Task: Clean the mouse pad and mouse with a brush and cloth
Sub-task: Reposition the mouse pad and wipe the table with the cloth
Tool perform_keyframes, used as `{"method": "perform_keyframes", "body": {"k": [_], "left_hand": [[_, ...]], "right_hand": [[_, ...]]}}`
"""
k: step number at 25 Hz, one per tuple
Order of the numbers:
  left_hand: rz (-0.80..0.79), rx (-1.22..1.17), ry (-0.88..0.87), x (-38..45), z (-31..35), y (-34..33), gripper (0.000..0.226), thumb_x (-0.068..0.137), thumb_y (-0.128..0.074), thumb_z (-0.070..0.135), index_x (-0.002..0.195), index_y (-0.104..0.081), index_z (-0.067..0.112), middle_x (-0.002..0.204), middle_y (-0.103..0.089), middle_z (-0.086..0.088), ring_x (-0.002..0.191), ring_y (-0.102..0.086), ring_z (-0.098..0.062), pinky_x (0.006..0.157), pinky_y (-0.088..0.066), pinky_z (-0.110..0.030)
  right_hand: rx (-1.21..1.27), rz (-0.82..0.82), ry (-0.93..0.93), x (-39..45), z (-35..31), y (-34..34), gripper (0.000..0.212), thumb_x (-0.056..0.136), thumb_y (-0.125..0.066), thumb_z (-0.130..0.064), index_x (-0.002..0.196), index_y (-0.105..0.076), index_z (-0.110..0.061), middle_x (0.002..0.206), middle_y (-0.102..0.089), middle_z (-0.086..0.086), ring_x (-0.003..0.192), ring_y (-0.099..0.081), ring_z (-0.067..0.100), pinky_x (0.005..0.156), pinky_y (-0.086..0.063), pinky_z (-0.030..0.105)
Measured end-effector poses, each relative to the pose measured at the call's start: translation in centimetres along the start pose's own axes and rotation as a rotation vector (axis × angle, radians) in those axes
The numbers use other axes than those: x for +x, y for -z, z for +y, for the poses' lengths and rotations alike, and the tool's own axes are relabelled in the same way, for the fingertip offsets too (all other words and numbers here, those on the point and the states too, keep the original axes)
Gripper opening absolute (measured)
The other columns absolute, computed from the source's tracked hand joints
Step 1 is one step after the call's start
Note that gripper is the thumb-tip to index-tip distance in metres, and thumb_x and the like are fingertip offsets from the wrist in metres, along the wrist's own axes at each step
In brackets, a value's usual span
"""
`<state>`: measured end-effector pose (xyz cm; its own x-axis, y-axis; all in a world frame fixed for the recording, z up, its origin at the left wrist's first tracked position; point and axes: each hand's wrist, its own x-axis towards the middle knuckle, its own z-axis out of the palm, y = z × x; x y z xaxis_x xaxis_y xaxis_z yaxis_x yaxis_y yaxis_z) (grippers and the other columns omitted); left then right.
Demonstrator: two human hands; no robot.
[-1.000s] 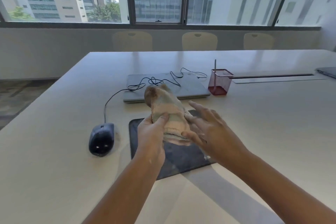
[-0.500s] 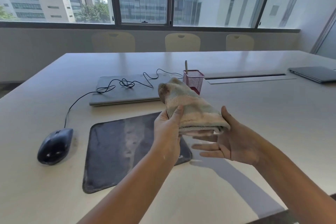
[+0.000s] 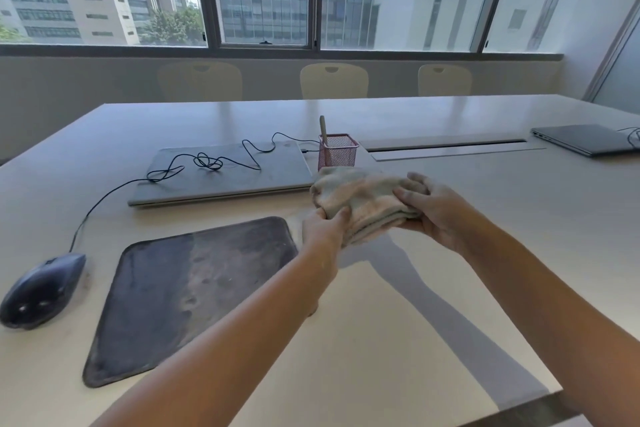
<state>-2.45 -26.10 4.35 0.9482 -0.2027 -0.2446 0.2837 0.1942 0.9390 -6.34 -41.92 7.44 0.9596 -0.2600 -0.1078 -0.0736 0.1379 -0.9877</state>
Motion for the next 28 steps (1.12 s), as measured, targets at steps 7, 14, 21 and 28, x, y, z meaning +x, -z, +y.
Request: {"method": "perform_keyframes", "body": {"k": [7, 14, 21, 28], "left_hand": [[0.173, 0.129, 0.019, 0.5, -2.7, -2.7, 0.041, 0.089, -0.056, 0.010, 0.129, -0.046, 0.007, 0.127, -0.054, -0.011, 0.116, -0.052, -0.029, 0.096, -0.041, -0.030], [0.025, 1.098, -0.594, 2.8, -3.1, -6.0, 0.057, 0.093, -0.036, 0.010, 0.145, -0.014, 0.004, 0.155, -0.011, -0.010, 0.144, -0.004, -0.023, 0.118, -0.004, -0.033], [-0.077, 1.448, -0.508, 6.4, -7.3, -5.5, 0.053, 0.098, -0.010, 0.026, 0.147, 0.000, 0.008, 0.156, 0.008, -0.007, 0.143, 0.014, -0.017, 0.117, 0.008, -0.032], [-0.111, 1.496, -0.528, 7.4, -7.7, -5.4, 0.054, 0.097, -0.010, 0.028, 0.147, -0.005, 0.006, 0.157, 0.002, -0.008, 0.144, 0.009, -0.017, 0.113, 0.010, -0.029]], "right_hand": [[-0.743, 0.096, 0.099, 1.6, 2.9, 4.5, 0.064, 0.089, -0.060, -0.018, 0.145, -0.027, -0.019, 0.139, -0.047, 0.012, 0.119, -0.052, 0.028, 0.095, -0.047, 0.039], [-1.150, 0.104, 0.486, 4.4, 3.3, 3.7, 0.044, 0.100, -0.034, -0.025, 0.143, -0.035, -0.015, 0.156, -0.019, 0.003, 0.145, -0.013, 0.017, 0.114, -0.018, 0.033], [-1.269, -0.018, 0.304, 6.6, 8.7, 2.9, 0.049, 0.101, -0.023, -0.035, 0.147, -0.026, -0.016, 0.156, -0.024, 0.003, 0.144, -0.014, 0.010, 0.118, -0.008, 0.030], [-1.278, 0.015, 0.276, 6.0, 8.5, 2.6, 0.045, 0.101, -0.025, -0.032, 0.142, -0.036, -0.015, 0.154, -0.028, 0.002, 0.143, -0.019, 0.011, 0.117, -0.010, 0.029]]}}
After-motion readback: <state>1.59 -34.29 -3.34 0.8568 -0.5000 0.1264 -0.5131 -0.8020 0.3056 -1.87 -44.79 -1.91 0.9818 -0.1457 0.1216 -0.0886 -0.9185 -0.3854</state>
